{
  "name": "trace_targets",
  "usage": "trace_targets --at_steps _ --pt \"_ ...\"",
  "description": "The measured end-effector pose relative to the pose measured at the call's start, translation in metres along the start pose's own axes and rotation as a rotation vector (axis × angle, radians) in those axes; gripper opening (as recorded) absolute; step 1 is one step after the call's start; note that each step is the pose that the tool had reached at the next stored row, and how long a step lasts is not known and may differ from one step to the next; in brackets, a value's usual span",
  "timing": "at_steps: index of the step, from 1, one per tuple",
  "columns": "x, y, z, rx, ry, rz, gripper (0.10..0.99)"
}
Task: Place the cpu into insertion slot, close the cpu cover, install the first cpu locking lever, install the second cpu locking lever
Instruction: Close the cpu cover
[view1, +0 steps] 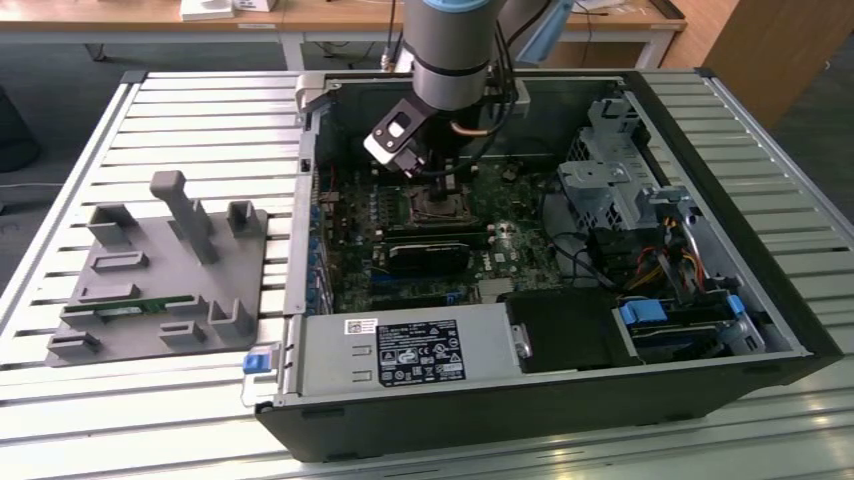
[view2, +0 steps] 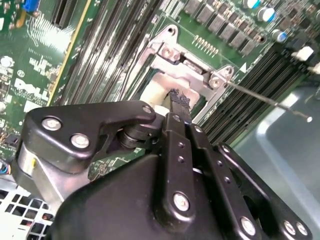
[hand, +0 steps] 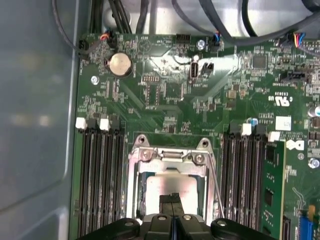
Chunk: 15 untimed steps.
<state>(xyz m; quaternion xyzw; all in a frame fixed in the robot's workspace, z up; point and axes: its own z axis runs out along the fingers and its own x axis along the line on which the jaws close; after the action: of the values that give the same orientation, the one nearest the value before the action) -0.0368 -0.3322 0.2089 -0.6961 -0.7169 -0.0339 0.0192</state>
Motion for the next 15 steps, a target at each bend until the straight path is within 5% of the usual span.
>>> trace_targets --at_steps 6,15 --pt "-0.0002 0.0068 0.0002 0.000 0.0001 0.000 0.106" --pt "0.0000 0.0072 -0.0029 0.000 0.0000 0.000 0.106"
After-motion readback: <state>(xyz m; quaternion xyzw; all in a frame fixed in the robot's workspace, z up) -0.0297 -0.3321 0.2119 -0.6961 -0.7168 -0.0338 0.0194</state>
